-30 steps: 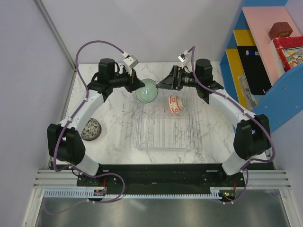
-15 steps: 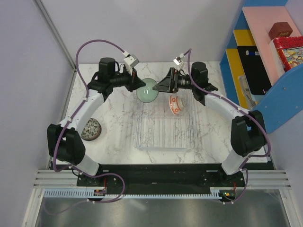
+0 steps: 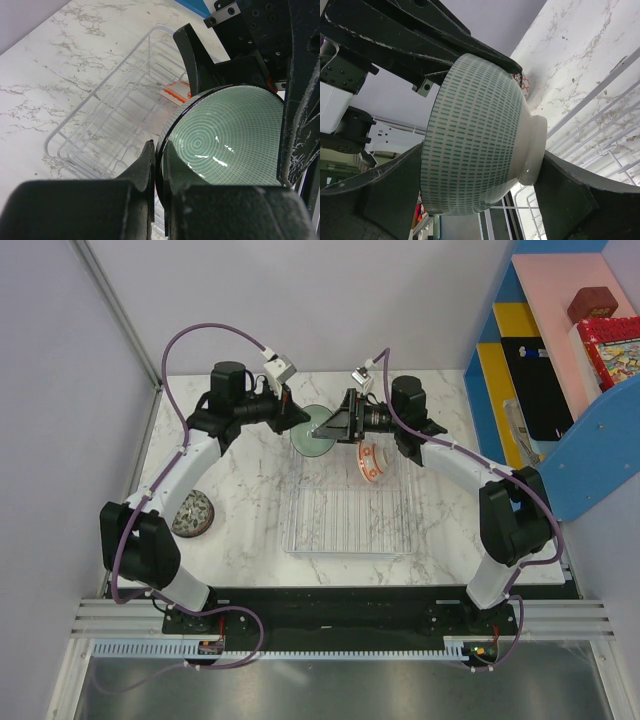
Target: Load the bowls into the dish rack
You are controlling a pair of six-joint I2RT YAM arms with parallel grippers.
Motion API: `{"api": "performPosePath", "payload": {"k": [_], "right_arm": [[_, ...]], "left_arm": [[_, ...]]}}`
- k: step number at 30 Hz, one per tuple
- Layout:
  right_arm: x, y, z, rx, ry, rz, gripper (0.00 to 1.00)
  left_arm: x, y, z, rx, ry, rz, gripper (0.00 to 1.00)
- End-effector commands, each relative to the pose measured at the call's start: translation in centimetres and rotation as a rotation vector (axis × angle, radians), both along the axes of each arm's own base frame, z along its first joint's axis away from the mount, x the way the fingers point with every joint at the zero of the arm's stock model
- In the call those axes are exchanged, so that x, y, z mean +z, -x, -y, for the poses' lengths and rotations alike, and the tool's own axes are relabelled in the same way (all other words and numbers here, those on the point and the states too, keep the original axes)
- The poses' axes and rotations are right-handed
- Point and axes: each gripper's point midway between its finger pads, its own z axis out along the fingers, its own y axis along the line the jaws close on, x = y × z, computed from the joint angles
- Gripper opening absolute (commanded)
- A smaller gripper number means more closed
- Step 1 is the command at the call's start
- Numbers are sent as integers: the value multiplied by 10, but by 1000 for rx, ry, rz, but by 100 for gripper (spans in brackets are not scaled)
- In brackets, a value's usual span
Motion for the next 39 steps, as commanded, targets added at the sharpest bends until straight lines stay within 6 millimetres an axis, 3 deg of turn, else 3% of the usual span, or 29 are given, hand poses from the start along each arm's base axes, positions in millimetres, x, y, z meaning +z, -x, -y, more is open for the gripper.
{"api": "performPosePath", "payload": {"k": [1,19,22,25,26,28,29,31,33,35,36,38,39], "right_arm": [[24,7,0,33,-55,75,89],[29,-1,16,25,-102,71,86],[30,0,15,27,-107,73,81],[32,1,15,32,-118,78,64],[33,2,15,32,-125,81,51],[33,2,15,36,-125,83,35],[34,2,15,36,-125,84,19],[34,2,15,34,-124,81,3],[33,1,16,26,-115,92,0],[28,0,16,5,-88,76,0],[29,-4,17,-15,-81,91,0],[22,-6,19,-40,-42,87,0],[24,-11,20,-69,-32,101,0]], "left_arm": [[44,2,5,-19,52,123,2],[46,4,3,-16,49,135,2],[46,4,4,-19,50,134,2],[45,3,4,-18,52,129,2],[46,3,4,-19,54,129,2],[45,3,4,-20,55,125,2],[46,3,5,-20,56,125,2],[45,2,6,-24,56,122,2],[45,2,5,-22,57,122,3],[45,2,4,-16,56,121,15],[43,1,4,-8,53,115,41],[42,0,2,8,47,117,60],[40,0,0,15,44,113,81]]}}
